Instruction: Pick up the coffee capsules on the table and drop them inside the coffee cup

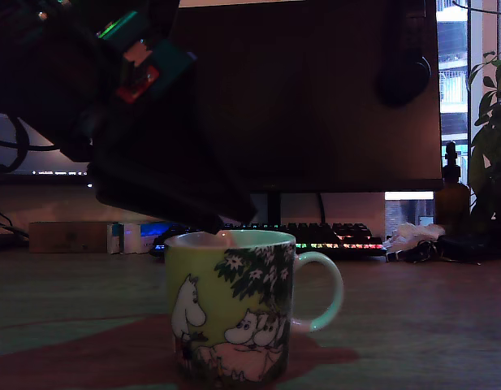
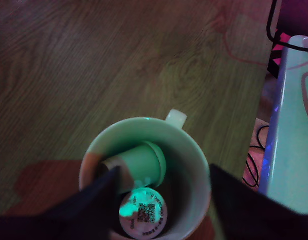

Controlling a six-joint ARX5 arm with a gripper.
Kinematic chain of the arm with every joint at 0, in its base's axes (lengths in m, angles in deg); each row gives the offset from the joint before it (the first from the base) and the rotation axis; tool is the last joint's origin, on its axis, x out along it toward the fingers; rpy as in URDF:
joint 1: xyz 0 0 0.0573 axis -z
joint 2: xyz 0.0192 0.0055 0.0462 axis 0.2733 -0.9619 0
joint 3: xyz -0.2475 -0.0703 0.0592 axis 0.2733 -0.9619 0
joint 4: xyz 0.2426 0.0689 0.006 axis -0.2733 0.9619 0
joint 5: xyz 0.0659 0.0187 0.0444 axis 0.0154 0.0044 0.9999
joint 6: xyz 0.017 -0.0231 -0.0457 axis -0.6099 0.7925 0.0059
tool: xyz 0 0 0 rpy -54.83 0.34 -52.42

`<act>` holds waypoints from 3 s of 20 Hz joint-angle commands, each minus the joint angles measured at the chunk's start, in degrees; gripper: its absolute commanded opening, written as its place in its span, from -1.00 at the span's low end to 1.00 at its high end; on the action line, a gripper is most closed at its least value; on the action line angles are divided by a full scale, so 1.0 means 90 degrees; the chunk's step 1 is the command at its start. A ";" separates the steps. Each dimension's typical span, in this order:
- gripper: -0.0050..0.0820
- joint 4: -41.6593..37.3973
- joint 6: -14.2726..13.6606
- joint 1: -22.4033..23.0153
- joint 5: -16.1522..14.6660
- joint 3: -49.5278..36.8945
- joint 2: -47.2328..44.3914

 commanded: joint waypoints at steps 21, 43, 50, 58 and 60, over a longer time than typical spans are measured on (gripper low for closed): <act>-0.93 -0.1564 0.0056 -0.1984 0.0442 -0.0027 0.0262; -0.93 -0.1948 0.0865 -0.5836 -0.0189 -0.1790 0.2771; -0.93 -0.0675 0.1192 -0.5807 -0.0024 -0.1802 0.4340; -0.93 0.0318 0.1394 -0.5248 0.1095 -0.1804 0.5926; -0.93 0.0355 0.1394 -0.5098 0.1098 -0.1804 0.6074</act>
